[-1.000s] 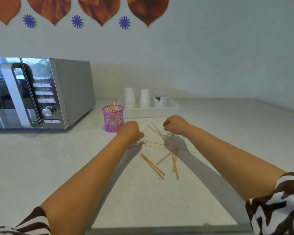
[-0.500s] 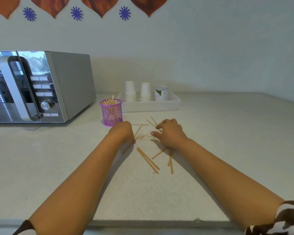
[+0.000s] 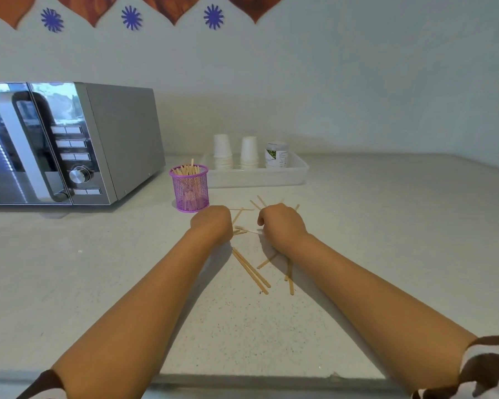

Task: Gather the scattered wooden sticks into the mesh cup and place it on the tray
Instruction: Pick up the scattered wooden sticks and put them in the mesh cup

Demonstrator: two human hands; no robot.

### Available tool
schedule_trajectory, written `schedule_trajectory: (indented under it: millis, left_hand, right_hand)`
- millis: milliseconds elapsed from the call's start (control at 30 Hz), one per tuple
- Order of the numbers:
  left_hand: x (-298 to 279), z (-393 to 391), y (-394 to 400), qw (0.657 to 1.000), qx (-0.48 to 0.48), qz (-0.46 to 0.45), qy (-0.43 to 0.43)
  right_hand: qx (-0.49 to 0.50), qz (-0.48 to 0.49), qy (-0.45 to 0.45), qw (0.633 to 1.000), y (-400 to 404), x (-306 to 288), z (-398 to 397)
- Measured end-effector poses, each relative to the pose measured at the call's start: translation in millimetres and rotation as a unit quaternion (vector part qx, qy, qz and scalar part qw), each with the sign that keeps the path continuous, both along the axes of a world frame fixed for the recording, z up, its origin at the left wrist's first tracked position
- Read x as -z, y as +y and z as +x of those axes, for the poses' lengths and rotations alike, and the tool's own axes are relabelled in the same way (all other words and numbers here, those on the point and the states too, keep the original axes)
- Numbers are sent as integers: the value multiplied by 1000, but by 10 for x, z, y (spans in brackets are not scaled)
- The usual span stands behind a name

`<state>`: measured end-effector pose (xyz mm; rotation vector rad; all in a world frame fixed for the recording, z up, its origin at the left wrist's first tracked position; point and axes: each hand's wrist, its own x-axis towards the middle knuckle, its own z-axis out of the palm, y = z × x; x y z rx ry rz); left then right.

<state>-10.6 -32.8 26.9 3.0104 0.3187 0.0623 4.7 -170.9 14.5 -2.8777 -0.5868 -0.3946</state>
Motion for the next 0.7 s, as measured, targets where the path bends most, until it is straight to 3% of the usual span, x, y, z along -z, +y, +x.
schedule_trajectory:
  millis: [167,267,367,533,700]
  left_hand:
    - [-5,-24,-24,999,18,34,-35]
    - [-9,-33,-23,999,21,38,-32]
    - [-12,-40,-17,998,27,44,-30]
    - [-6,-42,17,999,29,24,10]
    - [0,-44,29,999,29,1,28]
  right_hand:
    - [-2,-71,34,997,35,24,-26]
    - [-13,-60,40,997,-2,37,-16]
    - [-24,15,27,999,-81,-10,18]
    - [17,232,39,972,-249,-163,45]
    - [71,216,109,968,-434,-223,68]
